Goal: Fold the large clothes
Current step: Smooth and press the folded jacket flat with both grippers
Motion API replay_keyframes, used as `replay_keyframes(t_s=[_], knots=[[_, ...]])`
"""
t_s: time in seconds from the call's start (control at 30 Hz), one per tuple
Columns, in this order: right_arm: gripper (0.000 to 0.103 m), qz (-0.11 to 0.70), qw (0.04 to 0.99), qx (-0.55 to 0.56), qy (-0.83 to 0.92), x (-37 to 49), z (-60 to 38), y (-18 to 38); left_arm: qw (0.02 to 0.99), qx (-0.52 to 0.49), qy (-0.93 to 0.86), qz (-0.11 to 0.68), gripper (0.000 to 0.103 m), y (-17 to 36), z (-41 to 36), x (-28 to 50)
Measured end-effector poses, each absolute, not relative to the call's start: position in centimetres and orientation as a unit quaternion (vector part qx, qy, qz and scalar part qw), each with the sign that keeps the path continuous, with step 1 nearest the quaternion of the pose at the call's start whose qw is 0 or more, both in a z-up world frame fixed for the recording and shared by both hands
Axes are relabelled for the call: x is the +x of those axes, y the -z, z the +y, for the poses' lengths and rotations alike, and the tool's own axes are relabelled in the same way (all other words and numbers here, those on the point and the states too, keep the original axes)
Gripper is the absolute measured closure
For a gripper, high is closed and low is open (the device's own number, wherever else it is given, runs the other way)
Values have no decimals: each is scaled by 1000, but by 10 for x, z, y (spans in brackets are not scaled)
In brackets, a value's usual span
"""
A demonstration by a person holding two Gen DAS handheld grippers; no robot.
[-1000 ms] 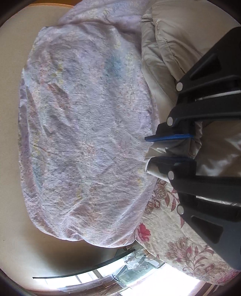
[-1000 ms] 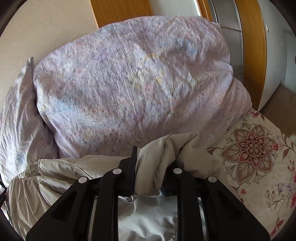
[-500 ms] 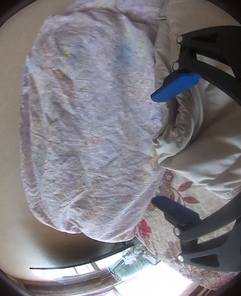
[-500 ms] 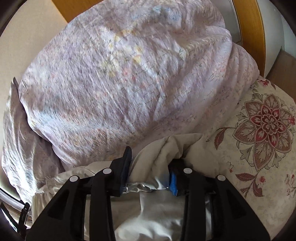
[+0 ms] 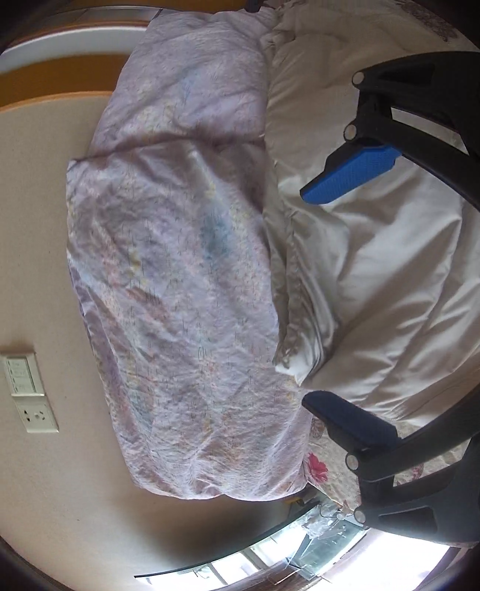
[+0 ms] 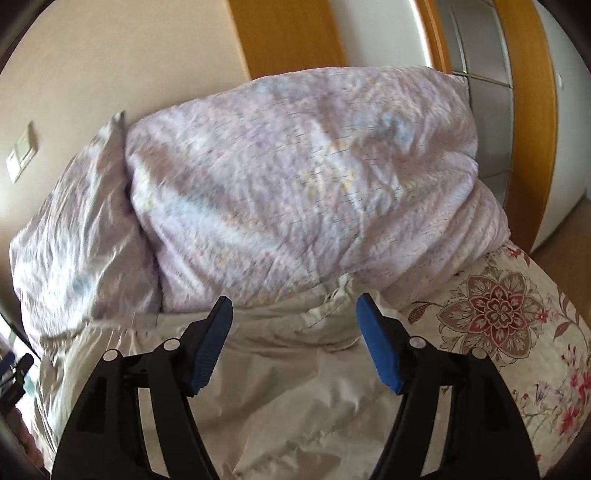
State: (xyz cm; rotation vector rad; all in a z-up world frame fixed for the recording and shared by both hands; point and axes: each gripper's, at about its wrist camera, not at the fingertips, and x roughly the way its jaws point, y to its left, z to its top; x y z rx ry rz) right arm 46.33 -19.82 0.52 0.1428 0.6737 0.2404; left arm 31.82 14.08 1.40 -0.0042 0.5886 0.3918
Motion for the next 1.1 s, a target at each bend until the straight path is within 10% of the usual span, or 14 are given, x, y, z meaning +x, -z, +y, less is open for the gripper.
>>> replay_keyframes(t_s=[1.1], knots=[[25,433,897,-69,-61,498,-127,109,899,-103,-203,373,2,85,189,382]])
